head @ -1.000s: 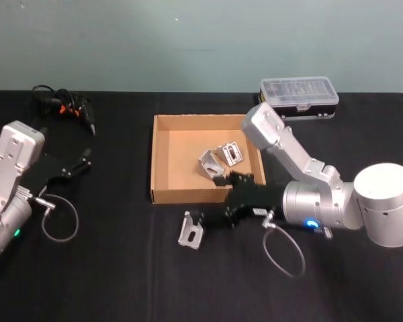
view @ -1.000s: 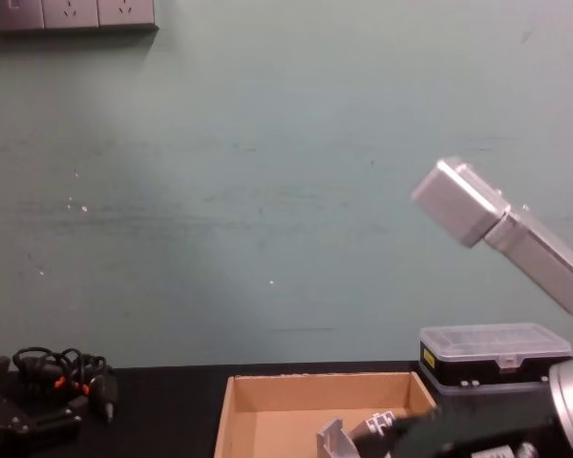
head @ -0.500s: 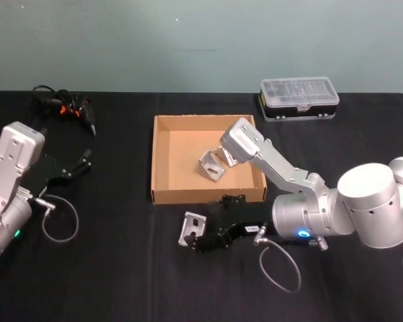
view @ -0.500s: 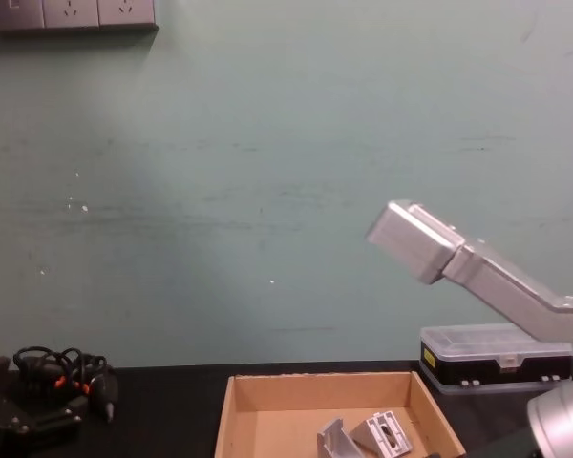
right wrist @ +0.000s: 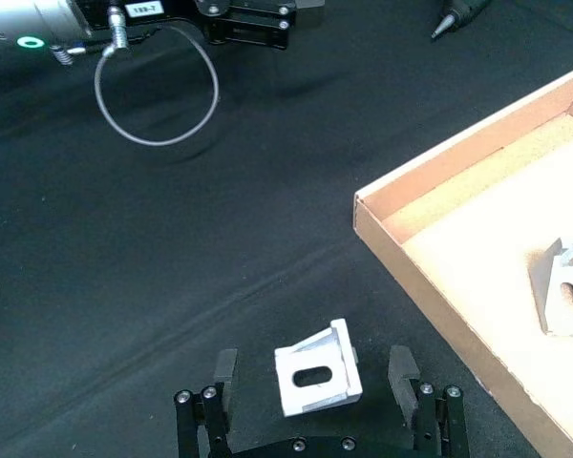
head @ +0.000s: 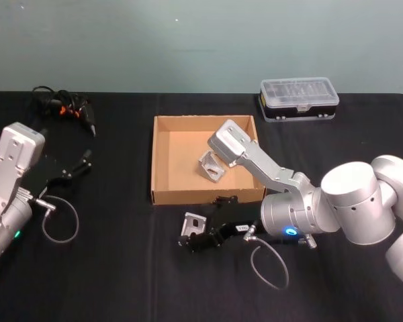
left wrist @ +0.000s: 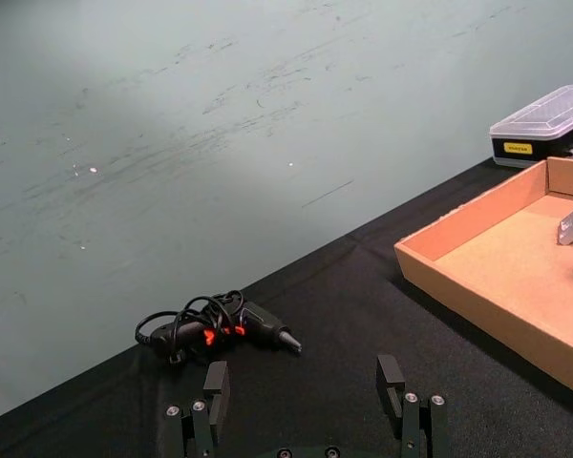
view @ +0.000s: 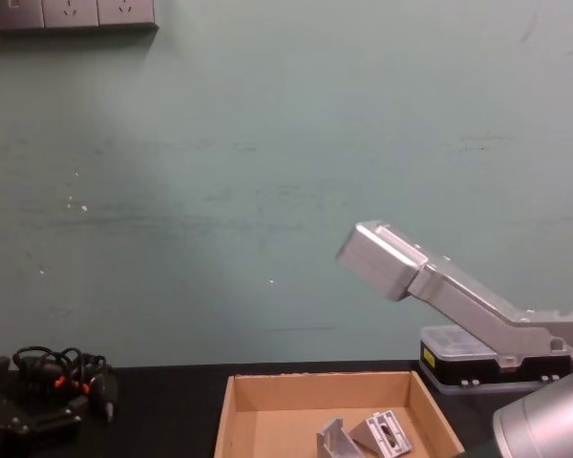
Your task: Use one hand to pick up the angle iron from the table and place it into the box.
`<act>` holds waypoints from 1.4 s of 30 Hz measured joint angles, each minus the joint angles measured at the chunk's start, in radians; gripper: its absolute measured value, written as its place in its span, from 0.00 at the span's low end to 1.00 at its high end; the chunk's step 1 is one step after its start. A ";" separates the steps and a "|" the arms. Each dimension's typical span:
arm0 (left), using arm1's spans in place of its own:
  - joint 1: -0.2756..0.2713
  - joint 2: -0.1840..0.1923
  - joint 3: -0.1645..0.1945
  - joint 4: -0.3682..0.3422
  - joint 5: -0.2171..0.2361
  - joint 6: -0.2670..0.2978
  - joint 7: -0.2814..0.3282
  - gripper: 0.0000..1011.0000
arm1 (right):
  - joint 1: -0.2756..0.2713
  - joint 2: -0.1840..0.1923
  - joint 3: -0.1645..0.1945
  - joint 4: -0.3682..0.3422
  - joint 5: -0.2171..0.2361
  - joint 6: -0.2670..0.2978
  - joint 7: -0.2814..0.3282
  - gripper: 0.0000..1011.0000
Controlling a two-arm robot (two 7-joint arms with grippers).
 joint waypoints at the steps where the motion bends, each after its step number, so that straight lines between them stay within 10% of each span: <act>1: 0.000 0.000 0.000 0.000 0.000 0.000 0.000 1.00 | 0.004 -0.005 -0.003 0.009 -0.002 -0.001 -0.002 0.99; 17: 0.000 0.000 0.000 0.000 0.000 0.000 0.000 1.00 | 0.011 -0.013 -0.009 0.026 -0.006 -0.003 -0.006 0.96; 42: 0.000 0.000 0.000 0.000 0.000 0.000 0.000 1.00 | 0.009 -0.011 -0.007 0.021 -0.006 -0.003 -0.005 0.22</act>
